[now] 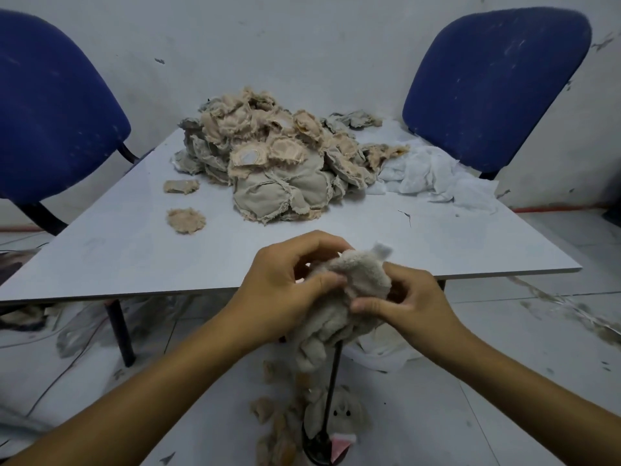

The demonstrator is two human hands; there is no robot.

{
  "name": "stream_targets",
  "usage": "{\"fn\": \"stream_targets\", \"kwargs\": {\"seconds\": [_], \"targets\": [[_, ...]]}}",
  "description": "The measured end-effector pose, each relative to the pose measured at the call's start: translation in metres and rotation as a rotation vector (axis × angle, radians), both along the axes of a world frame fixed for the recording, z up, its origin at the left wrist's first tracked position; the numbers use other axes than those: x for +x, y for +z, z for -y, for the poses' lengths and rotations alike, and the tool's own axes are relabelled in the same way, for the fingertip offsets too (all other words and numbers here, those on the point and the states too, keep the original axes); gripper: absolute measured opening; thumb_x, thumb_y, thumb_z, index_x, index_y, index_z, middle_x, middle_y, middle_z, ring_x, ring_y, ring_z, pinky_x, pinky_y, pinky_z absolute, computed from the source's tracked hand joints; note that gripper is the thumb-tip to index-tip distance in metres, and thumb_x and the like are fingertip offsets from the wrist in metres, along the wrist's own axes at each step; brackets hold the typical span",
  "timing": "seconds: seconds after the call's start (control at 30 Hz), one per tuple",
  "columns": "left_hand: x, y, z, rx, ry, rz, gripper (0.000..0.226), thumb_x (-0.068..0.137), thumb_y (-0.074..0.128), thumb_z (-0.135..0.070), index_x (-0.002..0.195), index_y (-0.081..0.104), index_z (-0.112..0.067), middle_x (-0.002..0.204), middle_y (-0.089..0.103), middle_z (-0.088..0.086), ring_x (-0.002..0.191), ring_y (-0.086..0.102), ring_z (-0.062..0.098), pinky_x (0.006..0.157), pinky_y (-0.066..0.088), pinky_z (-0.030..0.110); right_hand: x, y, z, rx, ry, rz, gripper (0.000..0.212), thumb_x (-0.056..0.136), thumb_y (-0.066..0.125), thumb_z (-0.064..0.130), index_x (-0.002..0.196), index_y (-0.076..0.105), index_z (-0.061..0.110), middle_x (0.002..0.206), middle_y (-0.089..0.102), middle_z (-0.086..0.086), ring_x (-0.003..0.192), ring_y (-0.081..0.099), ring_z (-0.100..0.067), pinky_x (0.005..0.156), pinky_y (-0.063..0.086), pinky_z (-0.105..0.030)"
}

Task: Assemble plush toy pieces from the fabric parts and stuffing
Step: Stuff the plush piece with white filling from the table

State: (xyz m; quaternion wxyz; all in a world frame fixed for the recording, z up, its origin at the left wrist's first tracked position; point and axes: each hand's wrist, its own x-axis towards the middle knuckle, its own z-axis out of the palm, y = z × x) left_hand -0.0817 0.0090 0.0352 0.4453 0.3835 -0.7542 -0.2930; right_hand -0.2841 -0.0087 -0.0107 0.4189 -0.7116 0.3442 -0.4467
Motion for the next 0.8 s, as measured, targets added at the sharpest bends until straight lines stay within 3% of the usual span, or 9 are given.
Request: {"fn": "stream_targets", "kwargs": {"seconds": [0.1, 0.2, 0.27, 0.43, 0.5, 0.57, 0.67, 0.73, 0.8], "targets": [[0.006, 0.005, 0.004, 0.007, -0.027, -0.105, 0.031, 0.082, 0.07, -0.007, 0.107, 0.066, -0.026, 0.089, 0.064, -0.002, 0.085, 0.065, 0.021, 0.075, 0.058, 0.045, 0.005, 0.015, -0.002, -0.213, -0.121, 0.062, 0.023, 0.073, 0.085, 0.031, 0.091, 0.072, 0.023, 0.085, 0.073, 0.006, 0.077, 0.07, -0.009, 0.067, 0.056, -0.019], [0.014, 0.0, 0.009, 0.129, -0.057, 0.045, 0.043, 0.078, 0.07, -0.005, 0.109, 0.059, -0.033, 0.088, 0.063, -0.001, 0.082, 0.062, 0.026, 0.067, 0.054, 0.049, 0.009, 0.026, 0.001, -0.301, -0.126, -0.09, 0.022, 0.075, 0.083, 0.037, 0.09, 0.071, 0.028, 0.088, 0.071, 0.012, 0.079, 0.069, -0.011, 0.066, 0.058, -0.029], [0.013, -0.007, 0.009, 0.158, -0.047, 0.213, 0.05, 0.077, 0.069, 0.0, 0.104, 0.059, -0.041, 0.096, 0.067, -0.012, 0.089, 0.064, 0.011, 0.072, 0.054, 0.038, 0.01, 0.022, -0.001, -0.25, -0.111, -0.191, 0.028, 0.074, 0.081, 0.042, 0.089, 0.073, 0.02, 0.088, 0.071, 0.009, 0.08, 0.069, -0.013, 0.069, 0.058, -0.04], [-0.002, -0.019, 0.013, 0.087, 0.065, 0.526, 0.031, 0.079, 0.063, 0.001, 0.107, 0.063, -0.012, 0.104, 0.064, 0.006, 0.097, 0.06, 0.025, 0.079, 0.05, 0.041, 0.008, 0.009, -0.003, -0.181, -0.136, -0.223, 0.039, 0.069, 0.078, 0.046, 0.094, 0.078, 0.015, 0.088, 0.075, 0.005, 0.084, 0.071, -0.012, 0.074, 0.058, -0.045], [-0.003, -0.02, 0.011, 0.167, -0.004, 0.409, 0.034, 0.079, 0.066, -0.007, 0.111, 0.063, -0.018, 0.107, 0.066, 0.001, 0.099, 0.062, 0.019, 0.083, 0.052, 0.039, 0.005, 0.011, -0.003, -0.189, -0.136, -0.221, 0.036, 0.069, 0.078, 0.045, 0.091, 0.078, 0.016, 0.086, 0.074, 0.006, 0.082, 0.071, -0.011, 0.073, 0.058, -0.044], [-0.001, -0.016, 0.008, 0.293, -0.138, 0.095, 0.036, 0.079, 0.067, -0.012, 0.114, 0.062, -0.016, 0.108, 0.069, 0.0, 0.1, 0.065, 0.016, 0.085, 0.054, 0.033, 0.003, 0.014, -0.003, -0.279, -0.167, -0.205, 0.031, 0.072, 0.08, 0.041, 0.088, 0.076, 0.014, 0.082, 0.072, 0.007, 0.078, 0.069, -0.014, 0.068, 0.056, -0.042], [0.0, -0.007, 0.01, 0.211, -0.188, -0.194, 0.026, 0.083, 0.072, -0.02, 0.107, 0.067, -0.01, 0.097, 0.068, 0.0, 0.092, 0.066, 0.016, 0.078, 0.052, 0.027, 0.0, 0.018, -0.003, -0.53, -0.26, -0.256, 0.017, 0.075, 0.08, 0.025, 0.082, 0.072, 0.011, 0.075, 0.066, 0.006, 0.069, 0.06, -0.012, 0.06, 0.049, -0.029], [-0.001, -0.006, 0.012, 0.065, -0.098, -0.139, 0.018, 0.08, 0.074, -0.025, 0.094, 0.07, -0.016, 0.091, 0.069, -0.002, 0.086, 0.066, 0.018, 0.075, 0.053, 0.032, 0.001, 0.017, -0.003, -0.619, -0.297, -0.396, 0.018, 0.074, 0.079, 0.023, 0.071, 0.068, 0.009, 0.065, 0.055, 0.007, 0.059, 0.048, -0.01, 0.053, 0.038, -0.024], [-0.003, -0.012, 0.013, 0.008, -0.007, 0.015, 0.014, 0.074, 0.078, -0.024, 0.083, 0.07, -0.018, 0.083, 0.066, -0.003, 0.08, 0.064, 0.02, 0.074, 0.053, 0.042, 0.004, 0.01, -0.004, -0.534, -0.251, -0.503, 0.024, 0.073, 0.082, 0.029, 0.066, 0.069, 0.011, 0.06, 0.05, 0.01, 0.054, 0.043, -0.008, 0.051, 0.032, -0.021]]}}
